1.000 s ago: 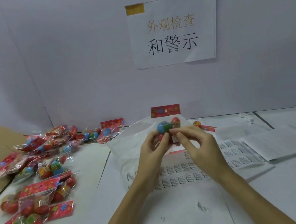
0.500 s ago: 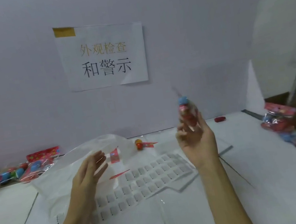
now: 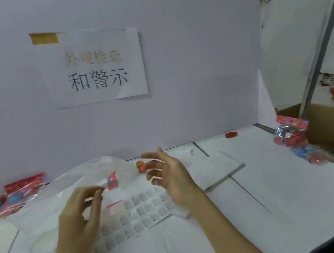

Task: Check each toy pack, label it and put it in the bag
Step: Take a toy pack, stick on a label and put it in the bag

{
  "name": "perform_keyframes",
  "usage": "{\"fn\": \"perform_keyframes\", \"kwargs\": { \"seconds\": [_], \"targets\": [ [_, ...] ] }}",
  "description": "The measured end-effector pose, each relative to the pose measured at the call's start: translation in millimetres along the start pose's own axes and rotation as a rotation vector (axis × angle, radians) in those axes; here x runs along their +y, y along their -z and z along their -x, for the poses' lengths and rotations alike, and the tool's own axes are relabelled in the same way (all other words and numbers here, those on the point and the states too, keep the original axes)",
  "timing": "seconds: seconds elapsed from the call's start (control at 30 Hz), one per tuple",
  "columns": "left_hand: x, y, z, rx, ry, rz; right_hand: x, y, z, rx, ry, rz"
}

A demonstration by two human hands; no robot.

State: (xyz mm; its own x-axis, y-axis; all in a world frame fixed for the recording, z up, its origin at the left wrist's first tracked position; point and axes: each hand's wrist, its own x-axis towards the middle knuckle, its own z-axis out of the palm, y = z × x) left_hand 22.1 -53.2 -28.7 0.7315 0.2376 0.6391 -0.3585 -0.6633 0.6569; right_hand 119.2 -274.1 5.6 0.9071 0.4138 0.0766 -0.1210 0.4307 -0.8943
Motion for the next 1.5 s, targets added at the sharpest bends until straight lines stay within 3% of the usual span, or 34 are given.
{"fn": "perform_keyframes", "kwargs": {
  "seconds": [0.1,0.17,0.4,0.53,0.7,0.87,0.97,1.1,1.23,1.33,1.4,1.5],
  "targets": [
    [-4.2,0.1,1.7,0.008,-0.293,-0.376,33.7,-20.0,-1.1,-0.097,0.010,0.419],
    [-9.8,2.8,0.9,0.053,-0.327,-0.611,54.1,-25.6,0.5,-0.162,0.042,0.648],
    [-26.7,41.2,-15.7,0.305,0.142,-0.756,76.0,-25.5,-5.1,-0.304,0.161,1.057],
    [-52.0,67.6,-30.8,0.276,0.535,-0.594,77.7,-25.3,-7.3,-0.328,0.207,1.113],
    [-88.9,86.6,-64.8,-0.089,0.680,-0.530,77.9,-23.7,-9.8,-0.319,0.196,1.129],
    [-116.2,91.4,-84.7,-0.417,0.680,-0.685,78.9,-20.9,-10.9,-0.331,0.176,1.139],
    [-119.4,89.9,-85.6,-0.409,0.619,-0.762,77.5,-21.7,-10.7,-0.323,0.171,1.143],
    [-114.1,94.7,-86.9,-0.117,0.468,-0.710,75.2,-26.5,-7.8,-0.328,0.173,1.142],
    [-80.2,83.1,-86.9,0.132,0.316,-0.508,75.3,-29.9,-6.0,-0.330,0.183,1.163],
    [-47.8,58.0,-72.4,0.259,0.081,-0.290,76.0,-30.1,-4.9,-0.326,0.187,1.182],
    [-30.3,36.2,-54.9,0.278,-0.071,-0.174,75.7,-29.7,-3.2,-0.325,0.173,1.174],
    [-18.5,7.7,-28.2,0.127,-0.151,-0.078,75.1,-29.4,-2.3,-0.306,0.111,1.183]
  ]
}}
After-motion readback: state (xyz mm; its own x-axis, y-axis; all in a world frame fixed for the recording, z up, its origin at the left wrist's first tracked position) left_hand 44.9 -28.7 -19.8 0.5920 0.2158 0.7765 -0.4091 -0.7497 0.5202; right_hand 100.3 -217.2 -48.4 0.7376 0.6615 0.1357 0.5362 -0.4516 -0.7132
